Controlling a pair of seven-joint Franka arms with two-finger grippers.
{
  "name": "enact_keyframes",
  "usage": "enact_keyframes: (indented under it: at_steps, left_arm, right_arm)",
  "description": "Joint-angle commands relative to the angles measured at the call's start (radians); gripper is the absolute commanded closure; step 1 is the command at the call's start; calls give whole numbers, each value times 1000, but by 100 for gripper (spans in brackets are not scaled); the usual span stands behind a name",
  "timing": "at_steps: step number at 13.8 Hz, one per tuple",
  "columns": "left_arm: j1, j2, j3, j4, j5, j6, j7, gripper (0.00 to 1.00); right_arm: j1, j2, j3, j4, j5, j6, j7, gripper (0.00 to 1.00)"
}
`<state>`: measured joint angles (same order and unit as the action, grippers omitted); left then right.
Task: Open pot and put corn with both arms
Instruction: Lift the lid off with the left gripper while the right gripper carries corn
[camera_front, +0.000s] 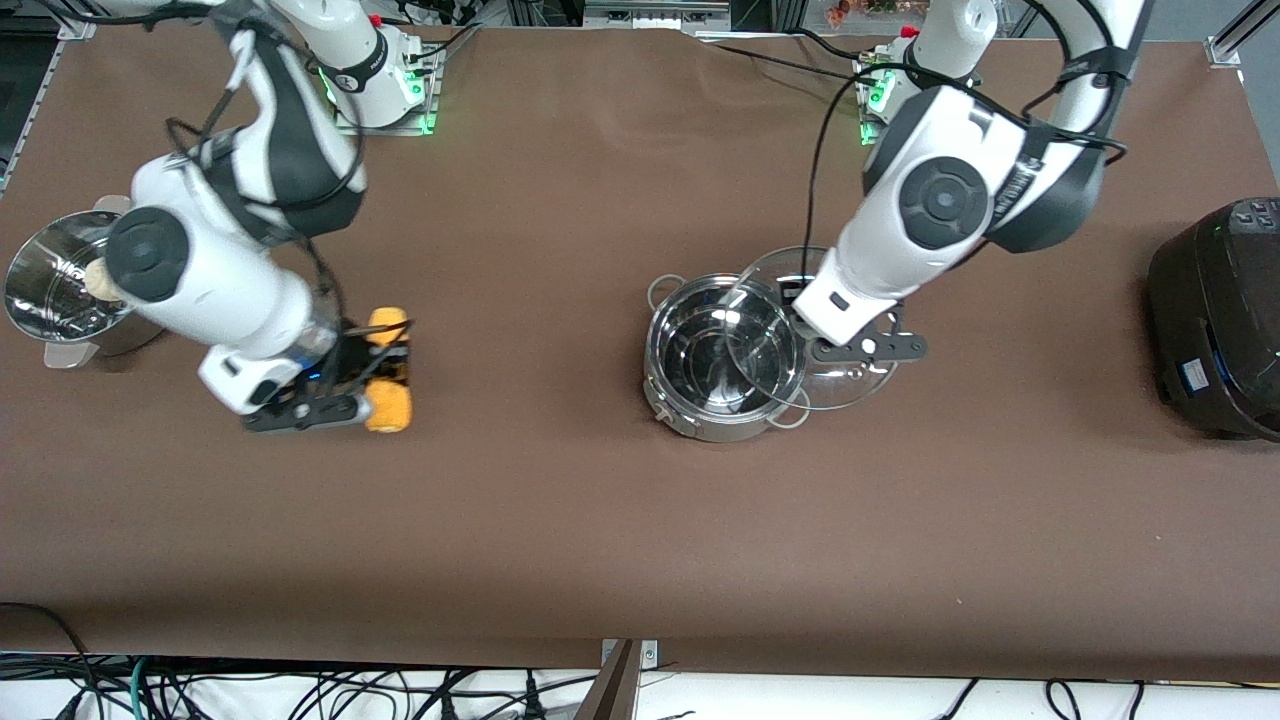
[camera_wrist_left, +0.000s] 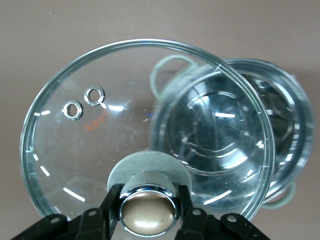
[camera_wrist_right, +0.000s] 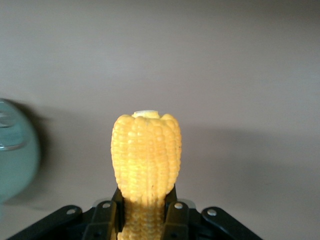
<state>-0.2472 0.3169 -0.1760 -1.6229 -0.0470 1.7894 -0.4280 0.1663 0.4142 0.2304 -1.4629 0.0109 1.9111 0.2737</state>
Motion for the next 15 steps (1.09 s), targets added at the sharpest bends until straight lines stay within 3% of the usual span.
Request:
enact_keyframes:
  at_steps: [1,8,11,15]
  left_arm:
    - [65,-61,50,-78,-44,-2,202,100]
    - [138,-78,216,-211,-40,73,601,100]
    - [140,-70,282,-277,-42,184,739,100]
    - [141,17,329,-365,-42,460,868,100]
  right_arm:
    - [126,40,-6,100,-18,-38,151,100]
    - [376,247,-14,387,-110,-43,536,100]
    - [468,333,-43,473,-153,-38,611,100]
    - [565,431,-109,559,-154,6,645,100]
